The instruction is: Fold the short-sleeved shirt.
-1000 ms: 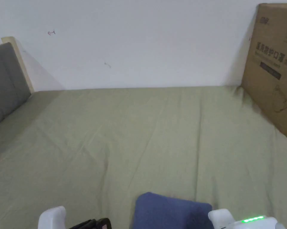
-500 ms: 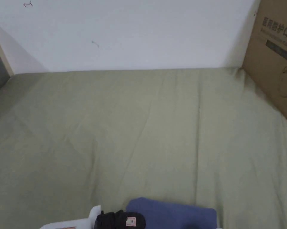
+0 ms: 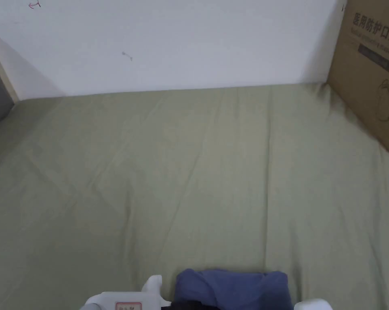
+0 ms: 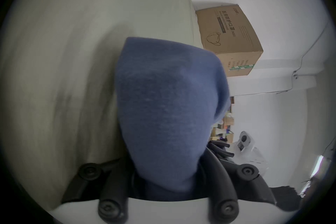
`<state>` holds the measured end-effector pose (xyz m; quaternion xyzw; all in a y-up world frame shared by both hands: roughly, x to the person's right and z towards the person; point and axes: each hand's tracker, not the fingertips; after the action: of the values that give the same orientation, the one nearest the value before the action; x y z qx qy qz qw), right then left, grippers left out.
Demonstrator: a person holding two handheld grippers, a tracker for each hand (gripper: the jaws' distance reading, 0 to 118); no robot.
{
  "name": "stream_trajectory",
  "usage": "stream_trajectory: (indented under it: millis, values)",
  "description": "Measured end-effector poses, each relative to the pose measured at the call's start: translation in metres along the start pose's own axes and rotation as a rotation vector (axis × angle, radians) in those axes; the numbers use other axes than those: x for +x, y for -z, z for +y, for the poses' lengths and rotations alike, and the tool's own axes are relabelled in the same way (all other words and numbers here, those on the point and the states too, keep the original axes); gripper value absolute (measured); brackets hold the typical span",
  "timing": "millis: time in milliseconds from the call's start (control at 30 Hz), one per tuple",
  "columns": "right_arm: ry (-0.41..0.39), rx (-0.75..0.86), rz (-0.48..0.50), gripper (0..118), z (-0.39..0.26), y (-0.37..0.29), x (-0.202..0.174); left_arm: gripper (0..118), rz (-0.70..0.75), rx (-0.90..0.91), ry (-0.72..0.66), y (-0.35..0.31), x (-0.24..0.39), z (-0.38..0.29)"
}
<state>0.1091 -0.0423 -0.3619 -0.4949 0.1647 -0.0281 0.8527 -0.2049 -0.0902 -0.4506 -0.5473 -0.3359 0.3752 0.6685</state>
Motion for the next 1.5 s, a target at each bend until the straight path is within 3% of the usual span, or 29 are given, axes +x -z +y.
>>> stream_trajectory:
  millis: [167,267,400,533,633,733,767,800,900,933,967,1100,1167,1233,1267,1333,1367,1500]
  values:
    - [0.037,0.061,-0.03,1,0.004,-0.031,-0.009,16,-0.068,0.014,0.054,-0.047,0.041,-0.003]
    - [0.035,0.063,-0.015,1,0.002,-0.047,-0.017,16,0.022,0.026,0.132,-0.11,0.051,0.01]
    - [0.004,0.042,-0.027,1,-0.003,-0.054,-0.034,16,0.341,0.022,0.215,-0.203,0.034,0.036]
    - [-0.022,0.01,-0.03,1,-0.002,-0.047,-0.051,16,0.658,0.047,0.184,-0.288,0.004,0.07]
    - [0.018,-0.028,-0.028,1,0.009,-0.04,-0.063,16,0.916,0.04,0.189,-0.326,-0.01,0.094]
    - [0.051,-0.016,0.037,1,0.024,-0.034,-0.074,19,1.219,-0.013,0.281,-0.339,-0.027,0.115]
    - [0.04,-0.017,0.035,1,0.029,-0.032,-0.078,23,1.301,-0.027,0.293,-0.34,-0.034,0.12]
    - [0.022,-0.016,0.031,1,0.033,-0.031,-0.083,41,1.389,-0.038,0.288,-0.34,-0.042,0.124]
    - [-0.029,0.013,0.002,1,0.044,-0.034,-0.088,112,1.744,-0.094,0.387,-0.333,-0.06,0.128]
    - [-0.041,0.028,0.003,1,0.046,-0.036,-0.088,113,1.808,-0.096,0.396,-0.335,-0.064,0.127]
    - [-0.054,0.044,0.0,1,0.048,-0.039,-0.088,113,1.817,-0.091,0.408,-0.339,-0.064,0.126]
    - [-0.081,0.096,-0.051,1,0.049,-0.051,-0.079,113,1.566,0.066,0.321,-0.34,-0.046,0.112]
    - [-0.081,0.115,-0.065,1,0.048,-0.059,-0.071,113,1.345,0.193,0.232,-0.332,-0.026,0.098]
    - [-0.069,0.145,-0.071,1,0.046,-0.068,-0.063,108,0.991,0.275,0.091,-0.315,-0.005,0.077]
    - [-0.06,0.155,-0.071,1,0.045,-0.073,-0.059,94,0.795,0.274,0.058,-0.301,0.008,0.06]
    - [-0.041,0.162,-0.079,1,0.045,-0.082,-0.053,25,0.636,0.322,0.055,-0.26,0.03,0.029]
    - [-0.031,0.167,-0.087,1,0.044,-0.087,-0.05,0,0.613,0.358,0.111,-0.235,0.045,0.011]
    - [0.029,0.229,-0.07,1,0.04,-0.122,-0.043,0,0.5,0.525,0.354,-0.164,0.114,-0.056]
